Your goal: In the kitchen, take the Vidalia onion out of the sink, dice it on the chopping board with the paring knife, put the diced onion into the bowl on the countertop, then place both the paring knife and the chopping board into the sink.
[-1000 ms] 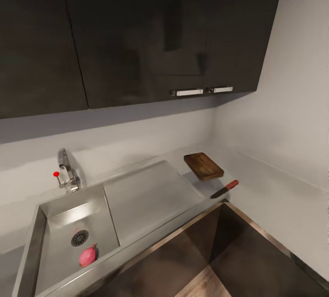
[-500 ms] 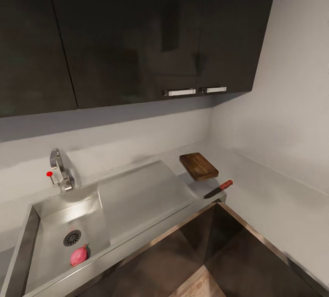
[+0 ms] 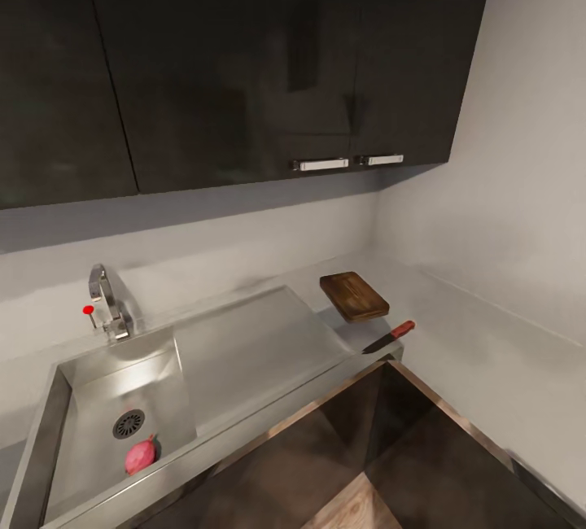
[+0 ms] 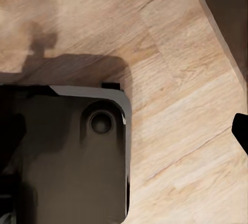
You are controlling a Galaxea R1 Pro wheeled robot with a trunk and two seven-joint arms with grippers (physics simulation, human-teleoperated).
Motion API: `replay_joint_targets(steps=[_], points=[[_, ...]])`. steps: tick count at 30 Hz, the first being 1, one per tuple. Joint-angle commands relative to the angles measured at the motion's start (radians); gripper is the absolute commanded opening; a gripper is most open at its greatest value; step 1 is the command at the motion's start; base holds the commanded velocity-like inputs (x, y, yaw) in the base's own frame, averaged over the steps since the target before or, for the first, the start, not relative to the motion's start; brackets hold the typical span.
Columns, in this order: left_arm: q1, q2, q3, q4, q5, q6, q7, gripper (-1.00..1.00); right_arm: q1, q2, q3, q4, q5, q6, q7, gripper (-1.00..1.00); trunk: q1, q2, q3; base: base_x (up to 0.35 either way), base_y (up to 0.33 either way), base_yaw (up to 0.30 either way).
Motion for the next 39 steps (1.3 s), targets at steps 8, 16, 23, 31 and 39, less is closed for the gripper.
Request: replay_joint_targets(steps=[8, 16, 23, 31, 39], points=[[0.001, 0.003, -0.001, -0.003, 0.0, 0.003, -0.001, 1.0, 0.001, 0.0, -0.001, -0.18, 0.002, 0.002, -0.002, 1.0, 0.0, 0.0, 0.0, -0.009, 0.002, 0.0], [0.001, 0.002, -0.001, -0.003, 0.0, 0.002, -0.001, 1.0, 0.001, 0.0, 0.0, -0.357, 0.002, 0.005, -0.001, 1.0, 0.0, 0.0, 0.0, -0.251, 0.015, 0.0], [0.001, 0.003, -0.001, -0.003, 0.0, 0.002, -0.001, 1.0, 0.001, 0.0, 0.0, -0.429, 0.002, 0.008, 0.0, 1.0, 0.0, 0.0, 0.0, -0.329, 0.001, 0.0], [0.001, 0.004, -0.001, -0.003, 0.0, 0.002, -0.001, 1.0, 0.001, 0.0, 0.0, -0.528, 0.002, 0.036, -0.002, 1.0, 0.0, 0.0, 0.0, -0.332, 0.0, 0.0], [0.001, 0.004, -0.001, -0.003, 0.0, 0.002, -0.001, 1.0, 0.001, 0.0, 0.001, -0.695, 0.002, 0.075, -0.002, 1.0, 0.0, 0.0, 0.0, -0.332, 0.0, 0.0]])
